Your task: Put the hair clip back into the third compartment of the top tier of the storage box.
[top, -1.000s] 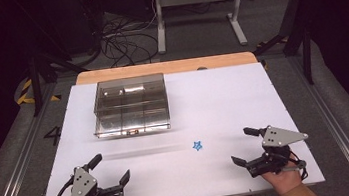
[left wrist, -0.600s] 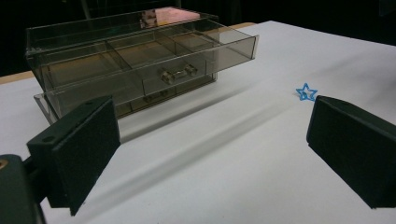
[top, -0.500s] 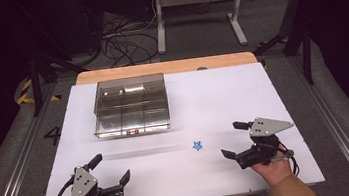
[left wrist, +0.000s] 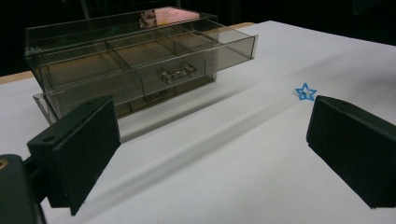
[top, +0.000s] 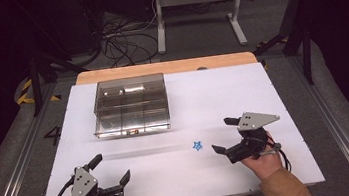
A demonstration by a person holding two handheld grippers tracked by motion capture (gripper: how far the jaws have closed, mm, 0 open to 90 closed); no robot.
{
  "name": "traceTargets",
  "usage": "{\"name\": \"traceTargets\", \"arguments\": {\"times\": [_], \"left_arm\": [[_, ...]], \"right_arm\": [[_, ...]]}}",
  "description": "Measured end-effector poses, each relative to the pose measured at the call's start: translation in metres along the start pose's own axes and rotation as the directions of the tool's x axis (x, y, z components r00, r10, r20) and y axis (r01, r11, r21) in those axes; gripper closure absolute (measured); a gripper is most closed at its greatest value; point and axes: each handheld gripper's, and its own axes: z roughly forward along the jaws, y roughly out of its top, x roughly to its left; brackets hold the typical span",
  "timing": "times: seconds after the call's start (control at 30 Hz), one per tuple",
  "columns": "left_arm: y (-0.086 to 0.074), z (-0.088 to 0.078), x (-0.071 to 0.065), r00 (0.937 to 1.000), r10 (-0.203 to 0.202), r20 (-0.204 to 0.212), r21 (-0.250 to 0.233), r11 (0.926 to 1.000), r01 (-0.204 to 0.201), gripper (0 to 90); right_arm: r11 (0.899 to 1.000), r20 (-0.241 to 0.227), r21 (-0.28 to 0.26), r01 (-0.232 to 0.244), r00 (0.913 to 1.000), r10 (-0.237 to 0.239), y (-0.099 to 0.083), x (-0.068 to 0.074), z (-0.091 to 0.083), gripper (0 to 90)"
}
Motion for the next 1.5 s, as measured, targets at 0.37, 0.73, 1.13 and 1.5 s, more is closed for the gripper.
{"name": "traceTargets", "arguments": {"times": [0.37,0.73,1.13,1.5], "left_arm": [[0.000,0.000,-0.001,1.0000,0.004,0.000,-0.001,1.0000,-0.004,3.5],[0.000,0.000,-0.001,1.0000,0.006,0.004,0.000,1.0000,-0.006,3.5],[0.000,0.000,-0.001,0.9999,0.009,0.005,0.003,1.0000,-0.009,3.6],[0.000,0.000,-0.001,0.9999,0.009,0.007,0.003,1.0000,-0.009,3.7]], "right_arm": [[1.000,-0.017,0.015,0.014,0.9998,-0.014,0.010,0.001,0.013,3.6],[0.999,-0.060,0.039,-0.014,0.9981,0.016,0.016,0.001,0.027,6.5],[0.998,-0.067,0.057,-0.029,0.9972,0.033,0.019,0.004,0.031,20.0],[0.985,-0.061,0.161,-0.063,0.9954,0.074,0.015,0.001,0.050,38.5]]}}
